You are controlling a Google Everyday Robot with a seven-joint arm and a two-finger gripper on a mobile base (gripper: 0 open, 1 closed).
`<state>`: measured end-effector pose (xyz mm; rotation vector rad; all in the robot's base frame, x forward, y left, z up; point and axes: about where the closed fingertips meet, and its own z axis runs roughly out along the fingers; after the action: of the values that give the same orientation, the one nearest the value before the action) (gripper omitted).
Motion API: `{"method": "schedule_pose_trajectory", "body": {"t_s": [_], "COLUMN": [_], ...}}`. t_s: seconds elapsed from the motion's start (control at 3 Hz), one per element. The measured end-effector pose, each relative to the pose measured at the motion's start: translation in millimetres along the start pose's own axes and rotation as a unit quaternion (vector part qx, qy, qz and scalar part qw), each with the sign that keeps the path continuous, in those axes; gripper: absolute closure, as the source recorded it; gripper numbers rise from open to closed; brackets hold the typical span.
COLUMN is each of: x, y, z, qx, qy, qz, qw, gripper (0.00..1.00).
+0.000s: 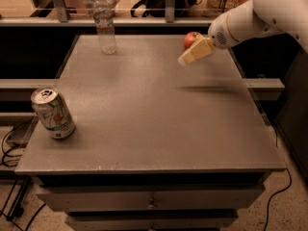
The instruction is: Move apple near 7up can
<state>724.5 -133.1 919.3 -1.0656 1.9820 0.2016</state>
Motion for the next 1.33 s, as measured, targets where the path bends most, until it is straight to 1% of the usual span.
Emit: {"method": "schedule_pose_trajectory", "body": {"t_s": [0.33,0.67,1.33], "x": [-1.8,-2.4,-1.2], "y": [-19.1,-36.5,-57.8], "z": [19.4,41.2,80.7], "qx": [0.01,0.017,0.009], "qy": [-0.009,-0.008,-0.002], "qz": [0.017,0.02,0.02], "qw": [0.9998,0.9996,0.9997], "gripper": [0.0,0.0,0.0]}}
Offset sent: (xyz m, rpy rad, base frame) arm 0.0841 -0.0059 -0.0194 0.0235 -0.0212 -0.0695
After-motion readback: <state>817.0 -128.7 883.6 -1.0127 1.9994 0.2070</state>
